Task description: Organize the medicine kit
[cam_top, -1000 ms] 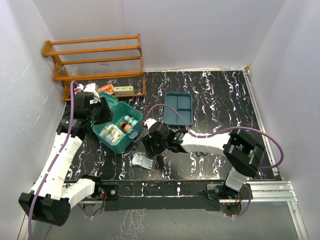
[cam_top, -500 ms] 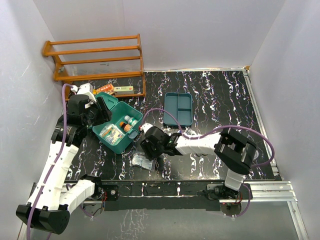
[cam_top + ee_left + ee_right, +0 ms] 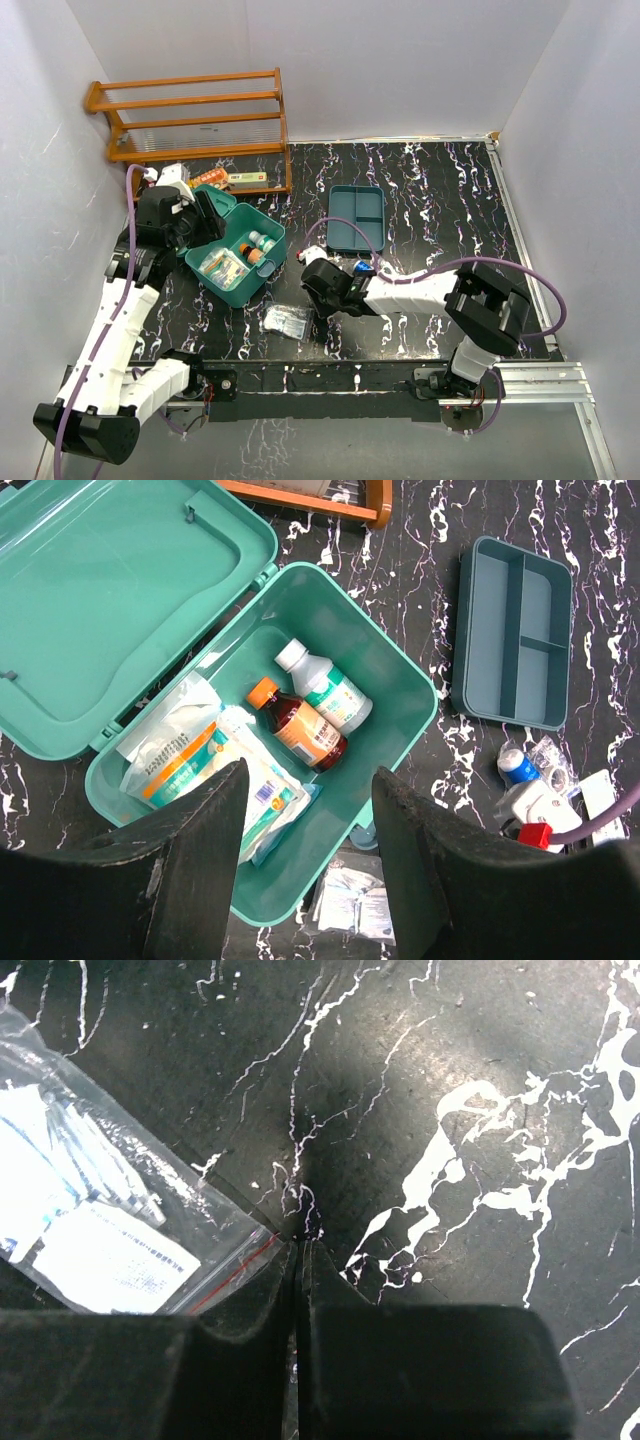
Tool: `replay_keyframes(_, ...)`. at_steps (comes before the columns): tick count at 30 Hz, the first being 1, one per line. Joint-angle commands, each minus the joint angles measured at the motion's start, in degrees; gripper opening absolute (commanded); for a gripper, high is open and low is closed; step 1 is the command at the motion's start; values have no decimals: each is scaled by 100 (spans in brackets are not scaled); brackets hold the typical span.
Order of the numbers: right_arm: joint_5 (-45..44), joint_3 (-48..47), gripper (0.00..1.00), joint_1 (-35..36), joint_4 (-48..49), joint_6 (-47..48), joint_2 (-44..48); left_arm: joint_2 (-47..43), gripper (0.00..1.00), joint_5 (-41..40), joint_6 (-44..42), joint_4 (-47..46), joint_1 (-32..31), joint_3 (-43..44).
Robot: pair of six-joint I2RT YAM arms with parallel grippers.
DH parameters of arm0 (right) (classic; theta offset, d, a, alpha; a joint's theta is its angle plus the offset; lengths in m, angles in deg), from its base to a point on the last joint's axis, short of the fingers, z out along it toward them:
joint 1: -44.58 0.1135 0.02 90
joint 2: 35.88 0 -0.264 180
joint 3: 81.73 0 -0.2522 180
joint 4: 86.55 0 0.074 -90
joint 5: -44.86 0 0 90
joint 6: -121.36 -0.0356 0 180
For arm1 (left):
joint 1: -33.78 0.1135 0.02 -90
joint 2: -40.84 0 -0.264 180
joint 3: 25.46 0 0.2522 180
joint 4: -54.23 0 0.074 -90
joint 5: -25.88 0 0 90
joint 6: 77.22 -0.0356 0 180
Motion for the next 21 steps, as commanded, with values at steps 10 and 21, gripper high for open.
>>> replay_keyframes(10,904,-686,54,89,351,806,-33,114,51,-1188,430,262,24,575)
replay_keyframes(21,690,-976,53,372,516,1058,-807,85,53,-1294,571,365,24,731)
